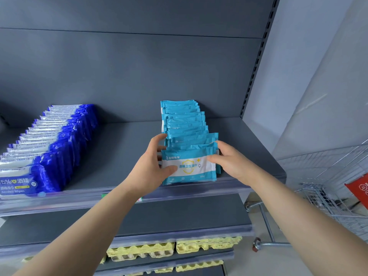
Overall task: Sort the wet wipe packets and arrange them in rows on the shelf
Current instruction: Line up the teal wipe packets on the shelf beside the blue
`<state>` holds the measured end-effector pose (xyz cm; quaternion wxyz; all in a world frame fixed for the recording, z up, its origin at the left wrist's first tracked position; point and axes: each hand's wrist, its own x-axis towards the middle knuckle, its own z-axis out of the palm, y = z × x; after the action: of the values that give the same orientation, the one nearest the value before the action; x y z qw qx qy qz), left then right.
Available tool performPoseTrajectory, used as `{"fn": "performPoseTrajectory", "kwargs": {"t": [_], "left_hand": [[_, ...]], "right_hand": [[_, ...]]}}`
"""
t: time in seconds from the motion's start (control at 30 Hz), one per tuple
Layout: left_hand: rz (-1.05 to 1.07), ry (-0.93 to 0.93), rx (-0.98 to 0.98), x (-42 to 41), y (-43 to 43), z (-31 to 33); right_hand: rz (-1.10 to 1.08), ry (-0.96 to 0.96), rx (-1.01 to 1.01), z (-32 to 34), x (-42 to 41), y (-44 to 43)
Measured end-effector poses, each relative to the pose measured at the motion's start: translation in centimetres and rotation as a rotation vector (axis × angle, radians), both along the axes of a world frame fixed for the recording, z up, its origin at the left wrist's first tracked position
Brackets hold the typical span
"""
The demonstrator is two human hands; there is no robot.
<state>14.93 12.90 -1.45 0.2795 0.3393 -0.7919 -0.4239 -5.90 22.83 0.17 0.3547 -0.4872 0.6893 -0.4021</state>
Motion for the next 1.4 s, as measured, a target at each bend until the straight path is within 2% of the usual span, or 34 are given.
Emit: {"fn": "performPoseTrajectory", "kwargs": {"t": [0.1, 0.2, 0.3, 0.37, 0.47, 0.63, 0.7, 0.8, 0.9, 1.0, 1.23, 1.3, 1.4], "left_hand": [[-0.053, -0.141, -0.152, 0.0, 0.1, -0.1], [-0.078, -0.257, -0.219, 0.1, -0.2, 0.2], [-0.058, -0.291, -0.233, 0.1, -0.2, 0.5], [-0.055, -0.282, -0.165, 0.0, 0.1, 0.5], [-0.034, -0.251, -0.040, -0.5, 0.3, 0.1], [-0.039, -0.145, 0.103, -0.6, -0.3, 0.4], [-0.038, -0.160, 0.090, -0.5, -0.3, 0.6], [0.007, -0.213, -0.046, -0.4, -0.1, 0.7], [0.071, -0.205, -0.079, -0.4, 0.2, 0.7], [0.100, -0.185, -0.044, -0.5, 0.1, 0.9], [0.020, -0.127, 0.184, -1.0, -1.2, 1.2], [0.015, -0.129, 0.180, -1.1, -1.1, 1.3], [0.002, -0.136, 0.107, -1.0, -0.7, 1.9]], "right_hand": [[0.049, -0.056, -0.025, -0.7, 0.1, 0.3], [0.040, 0.004, -0.021, -0.7, -0.2, 0.4], [-0.038, 0.087, 0.003, -0.3, -0.5, 0.1], [-0.042, 0.101, 0.042, -0.1, -0.5, -0.1], [0.036, 0.000, 0.046, -0.4, -0.4, -0.2], [0.085, 0.023, 0.042, -0.5, 0.5, 0.0], [0.021, 0.054, 0.016, -0.2, 0.4, -0.1], [-0.091, 0.106, -0.027, 0.2, -0.2, 0.0], [-0.094, 0.148, -0.042, 0.1, -0.3, -0.1], [-0.067, 0.097, -0.067, -0.1, -0.1, -0.3], [0.048, -0.087, -0.058, -0.5, -1.0, -1.2], [0.034, -0.067, -0.050, -0.6, -1.2, -1.3], [-0.059, 0.086, -0.025, -0.4, -1.4, -1.0]]}}
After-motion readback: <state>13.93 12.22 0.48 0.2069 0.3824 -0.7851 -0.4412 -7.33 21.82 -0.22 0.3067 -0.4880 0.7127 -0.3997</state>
